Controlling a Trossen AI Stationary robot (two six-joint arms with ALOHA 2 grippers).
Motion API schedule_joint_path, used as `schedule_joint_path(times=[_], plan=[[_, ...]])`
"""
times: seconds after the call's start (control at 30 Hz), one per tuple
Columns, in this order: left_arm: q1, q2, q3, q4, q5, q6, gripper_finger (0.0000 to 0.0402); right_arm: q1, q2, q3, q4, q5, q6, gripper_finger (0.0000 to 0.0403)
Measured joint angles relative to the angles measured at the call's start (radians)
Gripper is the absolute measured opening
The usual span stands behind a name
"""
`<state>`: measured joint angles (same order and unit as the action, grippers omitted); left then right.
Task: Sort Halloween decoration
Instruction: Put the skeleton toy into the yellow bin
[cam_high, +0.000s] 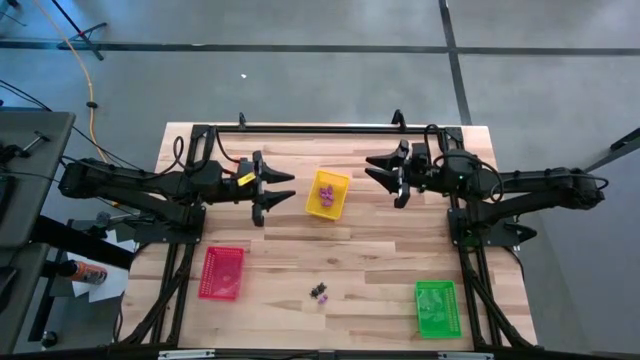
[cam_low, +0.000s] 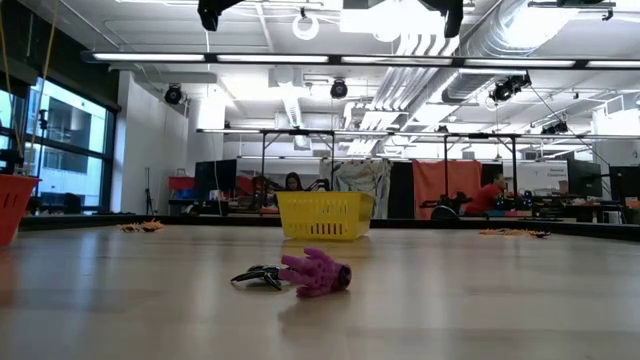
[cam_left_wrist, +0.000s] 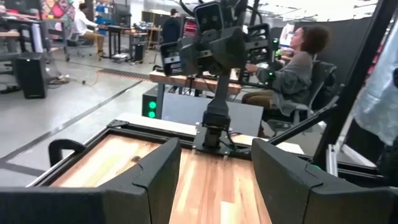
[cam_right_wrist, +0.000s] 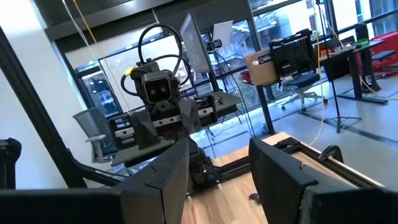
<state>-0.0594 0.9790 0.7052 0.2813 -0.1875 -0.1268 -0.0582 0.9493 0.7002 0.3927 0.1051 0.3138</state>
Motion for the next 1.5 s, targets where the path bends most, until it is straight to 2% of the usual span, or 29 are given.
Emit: schedule_joint_path(times=[0.77, 0.87, 0.93, 1.13, 1.23, 1.37, 1.5], plan=[[-0.001, 0.000, 0.002, -0.004, 0.003, -0.094, 0.0188, -0.001, 0.000, 0.000, -0.014, 0.000, 0.000, 0.0162], [-0.004, 0.003, 0.037, -0.085, 0.059, -0.097, 0.0188, -0.001, 0.001, 0.000, -0.039, 0.001, 0.000, 0.0162], [-0.026, 0.018, 0.085, -0.197, 0.091, -0.073, 0.0188, -0.001, 0.001, 0.000, -0.059, 0.001, -0.001, 0.0162], [-0.143, 0.152, 0.261, -0.520, 0.097, 0.052, 0.0188, -0.001, 0.001, 0.000, -0.104, 0.001, -0.001, 0.0162], [-0.197, 0.246, 0.320, -0.576, 0.097, 0.108, 0.0188, -0.001, 0.001, 0.000, -0.119, 0.001, -0.001, 0.0162], [-0.251, 0.372, 0.375, -0.571, 0.097, 0.129, 0.0188, -0.001, 0.001, 0.001, -0.141, 0.038, -0.011, 0.0162], [-0.285, 0.500, 0.411, -0.570, 0.085, 0.038, 0.0188, -0.001, 0.001, 0.001, -0.157, 0.080, -0.008, 0.0162]])
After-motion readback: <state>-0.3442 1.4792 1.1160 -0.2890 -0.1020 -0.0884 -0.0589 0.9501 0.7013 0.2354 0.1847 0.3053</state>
